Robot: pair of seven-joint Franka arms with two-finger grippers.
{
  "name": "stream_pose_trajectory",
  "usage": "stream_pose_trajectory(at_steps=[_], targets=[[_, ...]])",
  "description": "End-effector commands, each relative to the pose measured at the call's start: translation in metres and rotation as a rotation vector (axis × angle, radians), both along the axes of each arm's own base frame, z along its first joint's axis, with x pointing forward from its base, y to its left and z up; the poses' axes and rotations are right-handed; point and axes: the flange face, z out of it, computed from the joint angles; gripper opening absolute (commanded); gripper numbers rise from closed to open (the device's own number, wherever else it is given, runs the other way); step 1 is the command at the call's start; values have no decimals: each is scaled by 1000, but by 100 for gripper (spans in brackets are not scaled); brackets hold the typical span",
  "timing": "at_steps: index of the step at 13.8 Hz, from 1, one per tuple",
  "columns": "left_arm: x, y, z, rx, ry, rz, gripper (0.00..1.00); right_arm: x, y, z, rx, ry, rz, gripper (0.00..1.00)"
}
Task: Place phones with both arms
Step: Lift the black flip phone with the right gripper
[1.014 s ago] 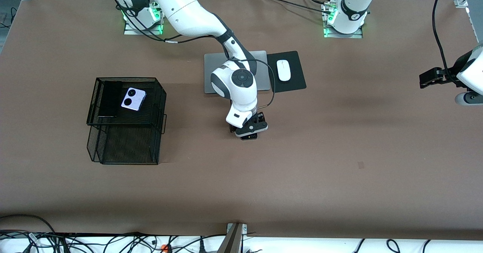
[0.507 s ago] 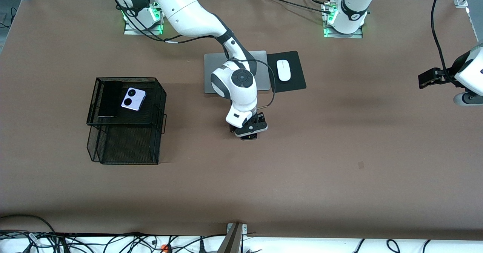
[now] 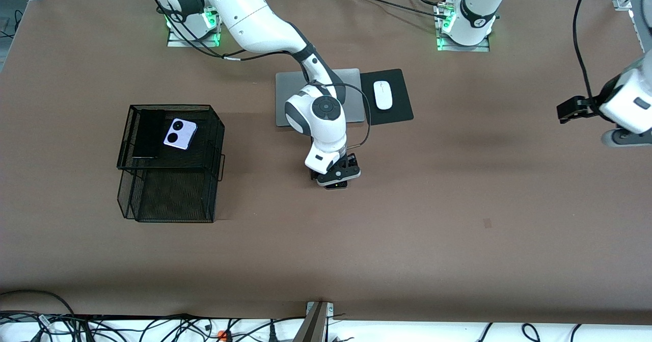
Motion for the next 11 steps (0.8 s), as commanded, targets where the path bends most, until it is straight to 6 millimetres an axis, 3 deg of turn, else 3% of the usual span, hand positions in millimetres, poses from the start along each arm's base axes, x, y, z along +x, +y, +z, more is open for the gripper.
stream_pose_trajectory(at_steps=[1,2,3,6,9,11], targets=[[-2,12,11,-34,-23,20,100,-4,3,-2,13,-4,-7,89],[-2,10,11,-35,-25,17,100,-3,3,-1,13,-6,-8,63],[-2,10,11,-36,-25,17,100,-2,3,1,19,-5,-14,30],[-2,7,14,-67,-34,-17,100,-1,3,4,24,-8,-30,26],[-2,9,15,-114,-40,-65,100,9,-3,22,27,-20,-45,26],[-2,7,15,-139,-41,-64,100,33,-30,50,-25,-37,-90,26]])
